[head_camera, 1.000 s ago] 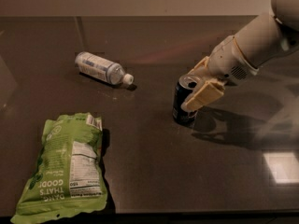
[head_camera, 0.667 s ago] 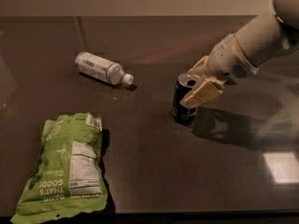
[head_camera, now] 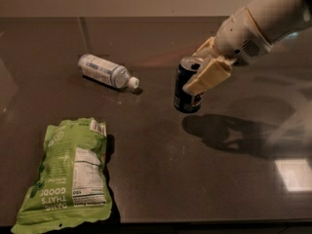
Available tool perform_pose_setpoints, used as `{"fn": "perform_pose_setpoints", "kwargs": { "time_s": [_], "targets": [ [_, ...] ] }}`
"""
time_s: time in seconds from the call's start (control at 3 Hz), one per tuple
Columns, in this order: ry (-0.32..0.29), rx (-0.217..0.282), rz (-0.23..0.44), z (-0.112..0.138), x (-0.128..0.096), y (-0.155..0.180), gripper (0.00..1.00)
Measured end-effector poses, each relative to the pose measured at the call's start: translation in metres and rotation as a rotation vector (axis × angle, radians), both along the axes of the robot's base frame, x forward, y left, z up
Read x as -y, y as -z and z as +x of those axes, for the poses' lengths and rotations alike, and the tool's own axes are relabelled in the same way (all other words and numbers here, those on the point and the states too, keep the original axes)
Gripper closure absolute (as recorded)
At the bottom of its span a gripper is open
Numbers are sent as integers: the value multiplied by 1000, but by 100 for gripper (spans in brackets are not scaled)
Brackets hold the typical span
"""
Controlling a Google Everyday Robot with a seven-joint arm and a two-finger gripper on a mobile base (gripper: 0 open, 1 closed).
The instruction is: Pick pepsi can
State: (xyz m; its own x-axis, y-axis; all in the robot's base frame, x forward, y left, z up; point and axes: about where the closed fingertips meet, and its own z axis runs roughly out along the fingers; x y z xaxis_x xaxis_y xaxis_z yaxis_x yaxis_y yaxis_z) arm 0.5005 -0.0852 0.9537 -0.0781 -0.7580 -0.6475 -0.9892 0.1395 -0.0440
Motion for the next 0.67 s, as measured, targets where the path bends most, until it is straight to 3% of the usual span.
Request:
{"fn": "perform_pose_setpoints", "kwargs": {
  "time_s": [0.33,0.67],
  "targets": [
    [-19,18,17,8,-17,-72,100],
    [-18,18,18,8,-17,-71,100]
  ]
}}
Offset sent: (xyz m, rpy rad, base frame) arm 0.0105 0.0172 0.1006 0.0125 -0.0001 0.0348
